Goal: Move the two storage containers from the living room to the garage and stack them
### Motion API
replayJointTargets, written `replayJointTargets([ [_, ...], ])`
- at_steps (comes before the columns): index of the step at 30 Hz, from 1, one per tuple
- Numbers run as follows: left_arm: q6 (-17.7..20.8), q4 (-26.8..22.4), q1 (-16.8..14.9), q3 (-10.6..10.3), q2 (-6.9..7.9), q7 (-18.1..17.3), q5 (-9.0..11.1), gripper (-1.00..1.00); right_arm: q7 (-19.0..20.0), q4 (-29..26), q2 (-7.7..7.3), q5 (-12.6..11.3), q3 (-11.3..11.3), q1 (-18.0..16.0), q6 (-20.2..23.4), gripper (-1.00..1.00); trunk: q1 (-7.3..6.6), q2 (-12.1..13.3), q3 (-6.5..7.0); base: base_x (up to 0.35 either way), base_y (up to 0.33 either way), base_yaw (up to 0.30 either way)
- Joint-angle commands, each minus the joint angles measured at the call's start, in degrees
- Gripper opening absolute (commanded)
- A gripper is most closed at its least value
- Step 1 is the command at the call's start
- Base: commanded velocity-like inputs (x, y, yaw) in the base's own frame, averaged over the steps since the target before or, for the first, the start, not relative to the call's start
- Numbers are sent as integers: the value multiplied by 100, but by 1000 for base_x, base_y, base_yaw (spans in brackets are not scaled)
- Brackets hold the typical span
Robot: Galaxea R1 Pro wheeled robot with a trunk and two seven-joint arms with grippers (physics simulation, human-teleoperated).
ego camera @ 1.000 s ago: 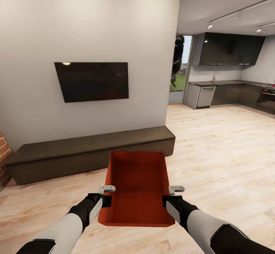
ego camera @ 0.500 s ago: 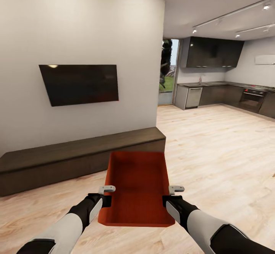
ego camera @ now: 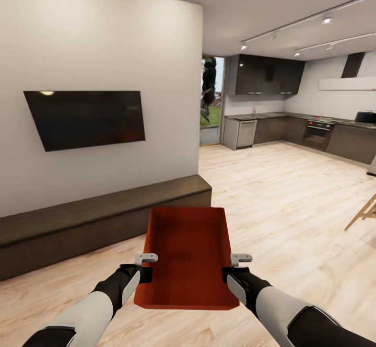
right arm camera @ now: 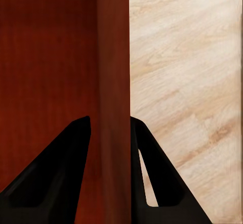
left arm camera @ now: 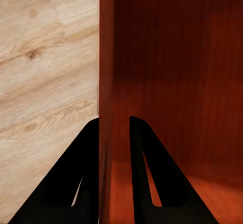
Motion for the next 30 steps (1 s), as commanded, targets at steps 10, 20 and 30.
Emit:
replayJointTargets([
  [10, 39, -11, -3, 22, -16, 56, -54, -100, -49, -7, 3, 34, 185, -4, 45, -100, 2, -8, 24, 0, 0, -238],
  [20, 39, -19, -3, 22, -15, 56, -54, -100, -48, -7, 3, 34, 185, -4, 43, -100, 2, -8, 51, 0, 0, -248],
  [30, 39, -19, -3, 22, -16, 53, -54, -100, -48, -7, 3, 34, 185, -3, 45, -100, 2, -8, 78, 0, 0, -248],
])
